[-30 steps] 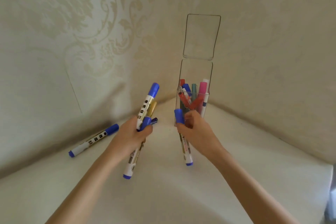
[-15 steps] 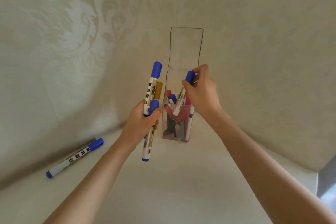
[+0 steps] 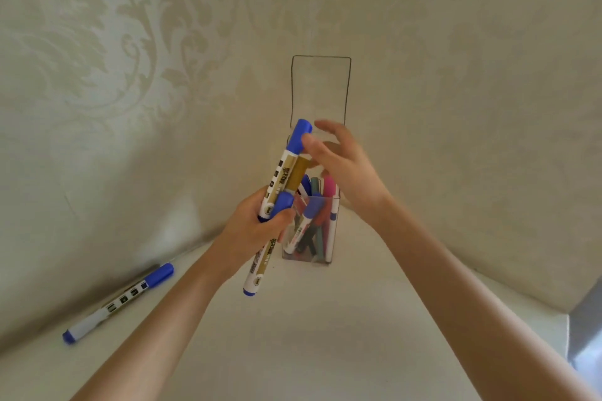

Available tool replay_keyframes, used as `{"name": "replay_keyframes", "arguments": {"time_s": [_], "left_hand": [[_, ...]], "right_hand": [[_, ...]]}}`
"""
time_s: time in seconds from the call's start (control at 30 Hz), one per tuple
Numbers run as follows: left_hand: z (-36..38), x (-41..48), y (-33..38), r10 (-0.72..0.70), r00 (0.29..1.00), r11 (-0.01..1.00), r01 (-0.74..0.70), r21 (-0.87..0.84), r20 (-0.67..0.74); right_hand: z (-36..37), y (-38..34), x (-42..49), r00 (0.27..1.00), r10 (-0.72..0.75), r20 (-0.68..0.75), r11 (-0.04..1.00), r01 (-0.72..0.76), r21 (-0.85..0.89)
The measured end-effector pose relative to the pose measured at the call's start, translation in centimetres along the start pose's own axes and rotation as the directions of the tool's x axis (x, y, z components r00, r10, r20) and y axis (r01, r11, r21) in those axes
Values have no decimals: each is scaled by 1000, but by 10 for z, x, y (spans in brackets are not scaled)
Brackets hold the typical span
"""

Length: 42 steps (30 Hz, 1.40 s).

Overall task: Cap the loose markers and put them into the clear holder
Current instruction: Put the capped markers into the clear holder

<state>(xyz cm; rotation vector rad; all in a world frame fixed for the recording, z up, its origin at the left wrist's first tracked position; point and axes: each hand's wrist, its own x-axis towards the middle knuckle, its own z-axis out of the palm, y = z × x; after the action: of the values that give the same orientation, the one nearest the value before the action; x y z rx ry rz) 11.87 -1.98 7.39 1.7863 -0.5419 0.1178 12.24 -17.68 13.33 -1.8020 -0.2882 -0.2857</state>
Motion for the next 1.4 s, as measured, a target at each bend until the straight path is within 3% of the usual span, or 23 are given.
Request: {"name": "replay_keyframes", "arguments": {"time_s": [0.1, 0.17, 0.27, 0.33, 0.43, 0.5, 0.6, 0.83, 0.93, 1.03, 1.17, 1.4], "left_hand": [[5, 5, 7, -15, 1000, 999, 15, 29, 3], [7, 8, 8, -23, 1000, 999, 23, 34, -20], [3, 11, 8, -39, 999, 999, 39, -6, 32], [-2, 14, 10, -54, 998, 999, 54, -3, 14], [-10, 25, 16, -49, 971, 987, 11, -160, -234], [-13, 37, 23, -54, 926, 963, -50, -265, -372], [-12, 53, 38, -26, 883, 943, -135, -305, -469], [0, 65, 46, 17, 871, 918, -209, -338, -492], [-1, 65, 36, 60, 881, 945, -201, -257, -469], [-5, 61, 22, 169, 873, 985, -168, 44, -457], [-7, 60, 18, 284, 891, 903, -124, 412, -354], [-2, 67, 22, 213, 944, 878, -73, 474, -250]], "right_hand": [[3, -14, 4, 997, -22, 78, 992, 12, 128], [5, -17, 5, 997, -68, 21, 985, 64, 160], [-1, -18, 6, 978, -123, -170, 959, 161, 232], [-14, -21, 9, 927, -134, -350, 938, 233, 258], [-35, -21, 13, 831, -203, -518, 932, 326, 156], [-40, -13, 12, 829, -236, -507, 960, 280, 12], [-32, 6, 7, 902, -255, -349, 954, 174, -246], [-20, 27, 2, 935, -306, -179, 802, 152, -577], [-19, 34, 0, 931, -332, -153, 745, 160, -647], [-22, 34, 2, 929, -349, -121, 702, 173, -690], [-15, 30, 1, 933, -356, -57, 665, 210, -717], [-8, 35, 8, 972, -226, -63, 653, 103, -751]]}}
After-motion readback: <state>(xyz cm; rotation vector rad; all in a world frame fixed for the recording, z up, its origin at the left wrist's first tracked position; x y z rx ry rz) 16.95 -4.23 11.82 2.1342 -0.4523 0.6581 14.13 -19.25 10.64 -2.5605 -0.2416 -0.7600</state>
